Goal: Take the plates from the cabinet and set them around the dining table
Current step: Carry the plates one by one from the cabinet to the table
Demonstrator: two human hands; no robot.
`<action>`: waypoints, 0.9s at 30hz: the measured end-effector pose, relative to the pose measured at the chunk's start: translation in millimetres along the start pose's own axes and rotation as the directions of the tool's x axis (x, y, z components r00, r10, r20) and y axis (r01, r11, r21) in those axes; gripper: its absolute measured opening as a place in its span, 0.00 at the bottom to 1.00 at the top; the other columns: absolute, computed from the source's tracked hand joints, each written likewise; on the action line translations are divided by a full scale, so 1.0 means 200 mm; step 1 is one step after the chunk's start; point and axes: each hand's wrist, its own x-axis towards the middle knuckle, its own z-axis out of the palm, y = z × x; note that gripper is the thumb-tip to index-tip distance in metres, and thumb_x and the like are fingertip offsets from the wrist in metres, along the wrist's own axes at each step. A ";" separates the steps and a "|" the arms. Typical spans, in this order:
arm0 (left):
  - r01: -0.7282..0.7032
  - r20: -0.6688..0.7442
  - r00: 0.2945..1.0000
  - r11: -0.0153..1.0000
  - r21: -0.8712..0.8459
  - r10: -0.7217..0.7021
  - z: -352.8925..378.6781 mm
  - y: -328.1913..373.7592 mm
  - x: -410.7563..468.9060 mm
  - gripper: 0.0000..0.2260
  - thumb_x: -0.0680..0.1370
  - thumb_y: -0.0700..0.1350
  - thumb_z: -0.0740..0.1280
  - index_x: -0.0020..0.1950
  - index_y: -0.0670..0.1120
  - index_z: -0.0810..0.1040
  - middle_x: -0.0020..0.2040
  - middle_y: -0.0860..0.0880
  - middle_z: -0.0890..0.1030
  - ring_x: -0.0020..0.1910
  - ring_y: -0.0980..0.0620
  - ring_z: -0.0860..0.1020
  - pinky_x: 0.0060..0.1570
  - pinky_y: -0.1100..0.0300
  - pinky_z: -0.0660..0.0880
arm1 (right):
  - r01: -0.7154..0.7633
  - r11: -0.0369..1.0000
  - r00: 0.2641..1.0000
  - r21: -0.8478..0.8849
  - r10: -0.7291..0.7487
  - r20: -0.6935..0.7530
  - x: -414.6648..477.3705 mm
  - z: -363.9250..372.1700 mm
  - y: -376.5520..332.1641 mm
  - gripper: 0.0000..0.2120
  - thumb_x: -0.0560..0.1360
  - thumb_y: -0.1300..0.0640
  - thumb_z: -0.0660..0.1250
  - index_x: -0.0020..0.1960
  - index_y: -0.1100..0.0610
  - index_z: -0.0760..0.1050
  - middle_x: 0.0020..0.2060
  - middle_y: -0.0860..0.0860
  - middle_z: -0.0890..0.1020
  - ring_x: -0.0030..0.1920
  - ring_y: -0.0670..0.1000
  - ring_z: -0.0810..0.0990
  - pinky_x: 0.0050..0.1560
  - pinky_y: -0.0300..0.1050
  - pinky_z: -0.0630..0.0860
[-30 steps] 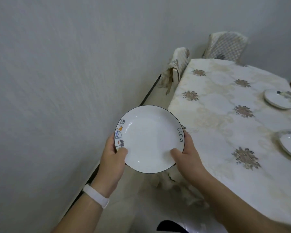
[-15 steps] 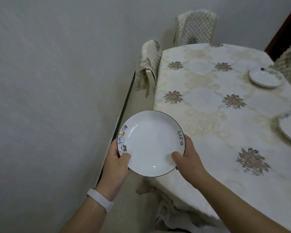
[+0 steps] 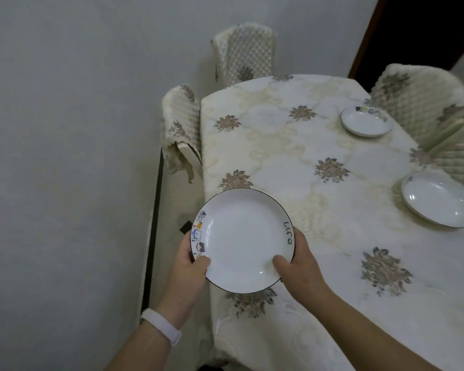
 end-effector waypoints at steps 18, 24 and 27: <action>0.089 0.403 0.902 0.981 0.173 -0.152 0.00 -0.15 1.08 0.27 0.76 0.28 0.60 0.64 0.57 0.76 0.56 0.55 0.84 0.54 0.54 0.82 0.50 0.57 0.80 | -0.277 0.960 0.906 0.045 0.276 -0.321 0.56 0.35 0.10 0.32 0.74 0.59 0.64 0.74 0.48 0.55 0.51 0.46 0.77 0.47 0.49 0.77 0.45 0.44 0.73; 0.060 0.472 0.861 0.960 0.275 -0.189 -0.01 -0.27 1.28 0.27 0.74 0.27 0.59 0.66 0.52 0.74 0.58 0.52 0.82 0.56 0.53 0.81 0.54 0.55 0.79 | -0.335 0.936 0.858 0.109 0.350 -0.375 0.66 0.47 0.17 0.31 0.74 0.60 0.64 0.74 0.50 0.57 0.52 0.41 0.73 0.53 0.51 0.75 0.49 0.44 0.72; 0.028 0.515 0.830 0.937 0.347 -0.215 0.01 -0.32 1.34 0.27 0.74 0.28 0.60 0.67 0.52 0.73 0.58 0.54 0.82 0.56 0.56 0.81 0.55 0.58 0.78 | -0.381 0.915 0.825 0.132 0.401 -0.398 0.69 0.49 0.23 0.31 0.74 0.61 0.64 0.73 0.50 0.58 0.55 0.44 0.73 0.53 0.50 0.74 0.50 0.43 0.71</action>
